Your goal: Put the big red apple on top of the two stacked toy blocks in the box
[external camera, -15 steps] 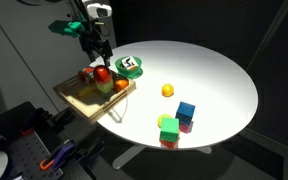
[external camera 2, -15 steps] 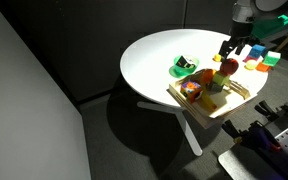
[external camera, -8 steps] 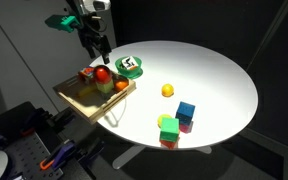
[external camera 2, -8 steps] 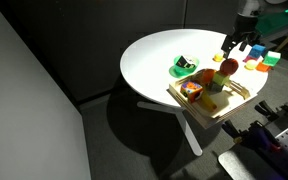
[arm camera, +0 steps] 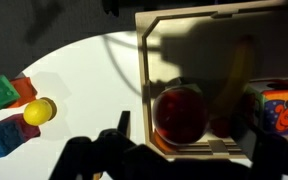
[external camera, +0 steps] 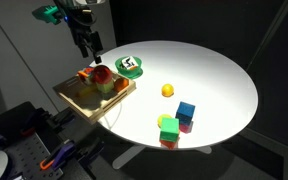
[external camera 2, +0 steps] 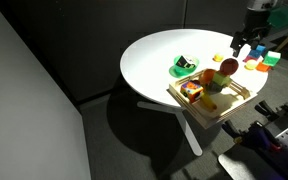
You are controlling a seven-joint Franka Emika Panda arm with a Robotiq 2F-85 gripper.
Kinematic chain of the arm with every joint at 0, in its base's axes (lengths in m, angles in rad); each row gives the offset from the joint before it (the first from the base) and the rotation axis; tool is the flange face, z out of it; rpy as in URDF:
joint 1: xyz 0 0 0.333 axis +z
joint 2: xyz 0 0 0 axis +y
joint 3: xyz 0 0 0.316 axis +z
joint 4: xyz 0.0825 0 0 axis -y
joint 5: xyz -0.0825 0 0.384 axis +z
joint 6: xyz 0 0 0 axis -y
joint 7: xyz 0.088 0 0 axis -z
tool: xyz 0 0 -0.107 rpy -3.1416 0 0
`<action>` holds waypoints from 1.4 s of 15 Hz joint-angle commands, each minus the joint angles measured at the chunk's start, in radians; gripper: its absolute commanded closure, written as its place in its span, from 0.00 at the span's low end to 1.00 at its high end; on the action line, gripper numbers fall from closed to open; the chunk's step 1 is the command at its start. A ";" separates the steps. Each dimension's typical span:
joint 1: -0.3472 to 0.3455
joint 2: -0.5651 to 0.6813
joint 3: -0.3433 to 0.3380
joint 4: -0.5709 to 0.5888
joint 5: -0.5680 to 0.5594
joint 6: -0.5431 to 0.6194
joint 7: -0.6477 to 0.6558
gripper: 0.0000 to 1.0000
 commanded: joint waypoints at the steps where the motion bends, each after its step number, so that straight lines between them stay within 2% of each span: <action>1: -0.008 -0.109 0.000 -0.035 0.009 -0.107 -0.005 0.00; 7: -0.008 -0.225 -0.008 -0.033 0.040 -0.257 -0.018 0.00; 13: -0.012 -0.349 -0.016 -0.039 0.053 -0.298 -0.015 0.00; 21: -0.006 -0.478 -0.018 -0.068 0.075 -0.259 -0.027 0.00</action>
